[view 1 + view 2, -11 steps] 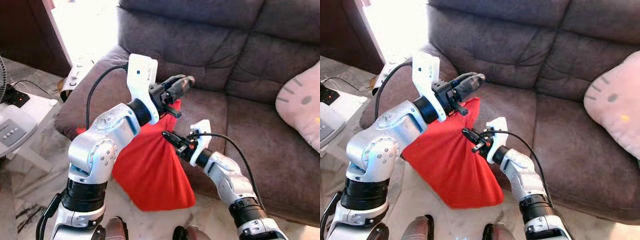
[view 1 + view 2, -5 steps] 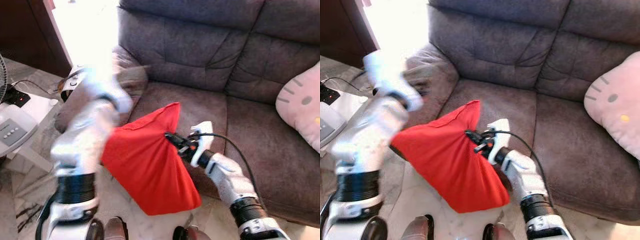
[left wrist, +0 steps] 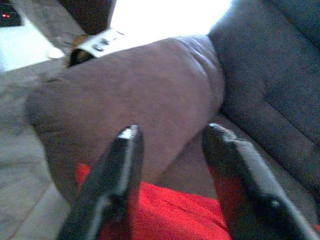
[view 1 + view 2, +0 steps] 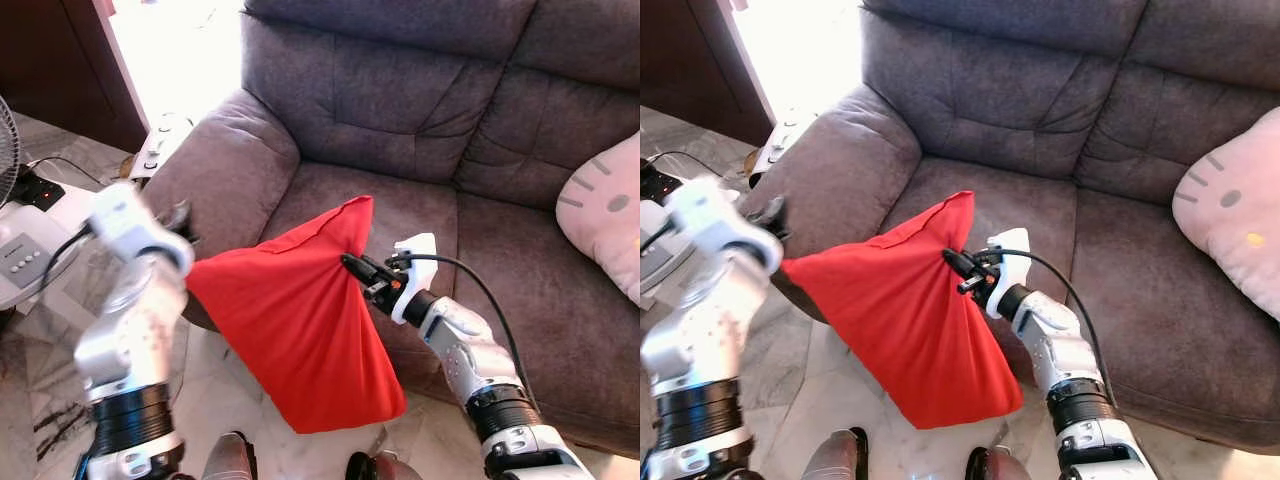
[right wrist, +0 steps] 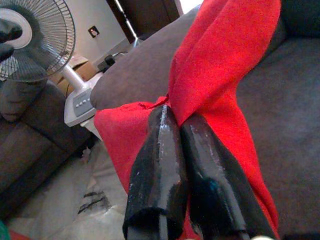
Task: Move the pillow to the sofa from floor
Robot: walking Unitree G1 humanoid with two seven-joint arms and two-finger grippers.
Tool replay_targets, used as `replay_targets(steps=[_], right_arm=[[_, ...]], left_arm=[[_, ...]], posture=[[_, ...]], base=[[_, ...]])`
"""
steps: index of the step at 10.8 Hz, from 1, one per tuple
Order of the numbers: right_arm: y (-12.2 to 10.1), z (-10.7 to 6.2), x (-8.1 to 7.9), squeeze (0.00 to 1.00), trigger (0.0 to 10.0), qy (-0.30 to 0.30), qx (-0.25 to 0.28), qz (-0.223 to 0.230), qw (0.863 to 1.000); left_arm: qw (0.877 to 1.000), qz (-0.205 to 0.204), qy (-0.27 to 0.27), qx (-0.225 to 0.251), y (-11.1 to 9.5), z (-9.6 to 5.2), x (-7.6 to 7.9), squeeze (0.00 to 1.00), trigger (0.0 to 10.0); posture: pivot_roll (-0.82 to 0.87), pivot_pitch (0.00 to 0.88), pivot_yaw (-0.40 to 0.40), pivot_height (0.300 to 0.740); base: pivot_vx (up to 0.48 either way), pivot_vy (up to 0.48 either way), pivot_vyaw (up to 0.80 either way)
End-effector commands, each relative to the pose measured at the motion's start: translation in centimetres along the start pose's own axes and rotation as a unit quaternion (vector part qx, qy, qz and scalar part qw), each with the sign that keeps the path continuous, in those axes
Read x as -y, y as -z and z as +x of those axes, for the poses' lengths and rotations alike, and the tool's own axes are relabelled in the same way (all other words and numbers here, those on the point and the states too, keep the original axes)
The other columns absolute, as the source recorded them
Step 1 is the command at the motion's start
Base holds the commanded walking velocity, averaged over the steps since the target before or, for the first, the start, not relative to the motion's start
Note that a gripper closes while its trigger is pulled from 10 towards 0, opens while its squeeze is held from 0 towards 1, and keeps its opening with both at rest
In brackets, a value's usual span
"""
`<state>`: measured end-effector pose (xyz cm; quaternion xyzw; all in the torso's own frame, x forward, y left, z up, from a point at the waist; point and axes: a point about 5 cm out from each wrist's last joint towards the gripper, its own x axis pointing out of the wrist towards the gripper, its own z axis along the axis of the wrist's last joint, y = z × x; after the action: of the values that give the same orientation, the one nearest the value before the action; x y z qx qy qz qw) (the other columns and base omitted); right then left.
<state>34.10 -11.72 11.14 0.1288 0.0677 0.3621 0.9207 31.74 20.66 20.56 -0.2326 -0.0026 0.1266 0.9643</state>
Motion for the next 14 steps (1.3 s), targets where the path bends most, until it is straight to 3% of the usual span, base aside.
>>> replay_targets(steps=[1, 2, 4, 6, 7, 8, 9, 11, 14], right_arm=[[-4.2, 0.4, 0.0, 0.00, 0.0, -0.006, 0.078, -0.032, 0.996], [-4.8, 0.4, 0.3, 0.00, 0.0, -0.001, 0.086, -0.033, 0.996], [-4.9, 0.4, 0.3, 0.00, 0.0, -0.003, 0.085, -0.037, 0.996], [-5.6, 0.6, 0.0, 0.00, 0.0, -0.010, 0.092, -0.038, 0.995], [-6.0, 0.7, -0.2, 0.00, 0.0, -0.017, 0.099, -0.039, 0.994], [-6.2, 0.8, -0.5, 0.00, 0.0, -0.026, 0.101, -0.037, 0.994], [-6.2, 0.8, -0.5, 0.00, 0.0, -0.027, 0.103, -0.039, 0.994], [-7.3, 0.7, -0.6, 0.00, 0.0, -0.029, 0.119, -0.035, 0.992], [-9.4, 0.3, -1.2, 0.00, 0.0, -0.055, 0.149, -0.033, 0.987]], left_arm=[[0.999, -0.026, -0.042, -0.010, 0.5, 0.0, -2.2, 1.00, 10.0], [0.993, -0.067, -0.091, -0.023, 1.0, -0.2, -4.5, 1.00, 10.0], [0.979, -0.134, -0.148, -0.051, 2.1, -1.0, -7.7, 1.00, 10.0], [0.974, -0.159, -0.135, -0.085, 3.8, -1.3, -8.3, 1.00, 10.0], [0.979, -0.165, -0.082, -0.093, 4.3, -1.0, -7.3, 0.00, 10.0], [0.977, -0.187, 0.007, -0.103, 4.8, -0.9, -5.6, 0.00, 10.0], [0.978, -0.177, -0.001, -0.110, 5.7, -0.6, -5.9, 0.00, 10.0], [0.968, -0.218, -0.075, -0.102, 6.8, -0.2, -8.3, 0.00, 10.0], [0.963, -0.243, -0.094, -0.073, 6.7, 0.0, -9.5, 0.00, 10.0]], posture=[[0.17, 0.203, -0.069, 0.703], [0.17, 0.202, -0.067, 0.703], [0.17, 0.205, -0.067, 0.703], [0.17, 0.200, -0.064, 0.703], [0.17, 0.195, -0.065, 0.703], [0.17, 0.190, -0.064, 0.703], [0.17, 0.183, -0.058, 0.703], [0.16, 0.178, -0.053, 0.703], [0.15, 0.172, -0.053, 0.703]], base=[[0.000, 0.000, 0.00], [0.000, 0.000, 0.00], [0.000, 0.000, 0.00], [0.000, 0.000, 0.00], [0.000, 0.000, 0.00], [0.000, 0.000, 0.00], [0.000, 0.000, 0.00], [0.000, 0.000, 0.00], [0.000, 0.000, 0.00]])
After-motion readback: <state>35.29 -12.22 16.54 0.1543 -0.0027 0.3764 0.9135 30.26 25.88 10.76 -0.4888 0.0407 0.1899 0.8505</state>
